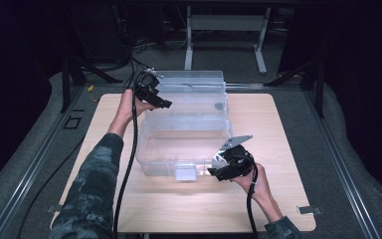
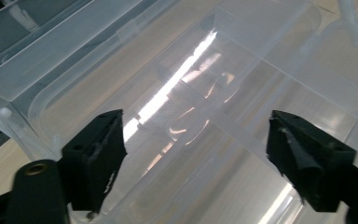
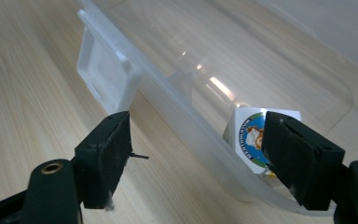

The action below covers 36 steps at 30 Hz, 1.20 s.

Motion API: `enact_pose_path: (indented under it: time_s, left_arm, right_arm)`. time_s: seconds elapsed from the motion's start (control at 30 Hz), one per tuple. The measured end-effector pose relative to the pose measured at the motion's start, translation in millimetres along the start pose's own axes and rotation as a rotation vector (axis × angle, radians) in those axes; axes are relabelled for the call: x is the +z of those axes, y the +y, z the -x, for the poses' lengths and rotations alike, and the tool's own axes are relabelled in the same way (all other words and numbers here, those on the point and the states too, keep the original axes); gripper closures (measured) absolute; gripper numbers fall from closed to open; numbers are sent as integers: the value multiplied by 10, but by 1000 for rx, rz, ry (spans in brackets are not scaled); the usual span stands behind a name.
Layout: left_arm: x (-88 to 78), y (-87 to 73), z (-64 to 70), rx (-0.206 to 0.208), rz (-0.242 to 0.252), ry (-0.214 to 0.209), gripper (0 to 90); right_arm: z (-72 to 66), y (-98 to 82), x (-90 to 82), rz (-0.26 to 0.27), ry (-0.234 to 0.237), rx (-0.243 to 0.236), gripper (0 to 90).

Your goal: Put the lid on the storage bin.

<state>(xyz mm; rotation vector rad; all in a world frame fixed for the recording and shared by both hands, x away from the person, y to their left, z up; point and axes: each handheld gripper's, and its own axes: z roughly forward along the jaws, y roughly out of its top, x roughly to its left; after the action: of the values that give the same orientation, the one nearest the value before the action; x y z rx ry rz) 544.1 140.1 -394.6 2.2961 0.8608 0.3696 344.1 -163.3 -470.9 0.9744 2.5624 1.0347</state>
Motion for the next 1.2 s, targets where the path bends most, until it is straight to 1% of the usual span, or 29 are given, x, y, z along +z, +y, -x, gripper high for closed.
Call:
enact_pose_path:
  time_s: [0.03, 0.07, 0.17, 0.2, 0.23, 0.3, 0.33, 0.43, 0.47, 0.5, 0.53, 0.6, 0.67, 0.7, 0.77, 0.8, 0.83, 0.87, 1.03, 1.07, 1.2]
  left_arm:
    - [13, -2, 1, -1, -8, 5, 263]
    - [37, -7, -6, -1, -31, 12, 323]
    - [51, -13, -17, -1, -46, 21, 417]
    - [58, -17, -19, 2, -50, 26, 417]
    - [58, -18, -21, 2, -49, 28, 459]
    - [57, -19, -24, 3, -46, 33, 488]
    - [56, -21, -28, 8, -48, 39, 488]
    - [61, -30, -36, 1, -37, 45, 548]
    - [63, -34, -43, 1, -36, 41, 551]
    - [63, -34, -43, 1, -36, 41, 556]
    - [63, -38, -51, 3, -33, 33, 564]
    - [63, -41, -57, 3, -30, 27, 576]
    - [63, -43, -65, 4, -31, 22, 586]
    - [63, -43, -65, 4, -31, 22, 593]
    - [61, -45, -70, 8, -31, 15, 604]
    - [59, -43, -69, 14, -33, 15, 611]
    - [59, -43, -69, 14, -33, 15, 619]
    - [58, -39, -67, 20, -37, 16, 619]
    - [58, -32, -69, 33, -43, 11, 641]
    - [56, -30, -70, 35, -46, 10, 647]
    - [45, -1, -67, 49, -70, 0, 669]
  right_arm:
    - [0, -12, 38, -7, -2, -3, 240]
    - [3, -16, 61, -15, -1, -6, 246]
    - [-1, -17, 79, -19, -8, -7, 265]
    - [-2, -17, 86, -22, -10, 0, 286]
    - [0, -16, 98, -20, -15, 3, 300]
    - [1, -17, 100, -19, -14, 2, 305]
    - [2, -18, 103, -20, -14, -1, 309]
    - [4, -16, 134, -29, -17, 1, 332]
    - [3, -17, 141, -31, -12, 2, 354]
    - [3, -17, 141, -31, -12, 2, 354]
    - [-4, -22, 158, -31, -16, -3, 395]
    - [-13, -26, 164, -26, -33, -10, 427]
    - [-17, -27, 170, -17, -40, -8, 463]
    - [-17, -27, 170, -17, -40, -8, 463]
    - [-24, -26, 180, -9, -52, -16, 508]
    - [-25, -22, 172, -19, -57, -18, 530]
    - [-25, -22, 172, -19, -57, -18, 530]
    - [-24, -26, 186, 2, -61, -15, 535]
    - [-28, -29, 218, 8, -59, -18, 536]
    - [-34, -26, 219, 1, -76, -17, 539]
    - [-30, -25, 222, 4, -71, -12, 541]
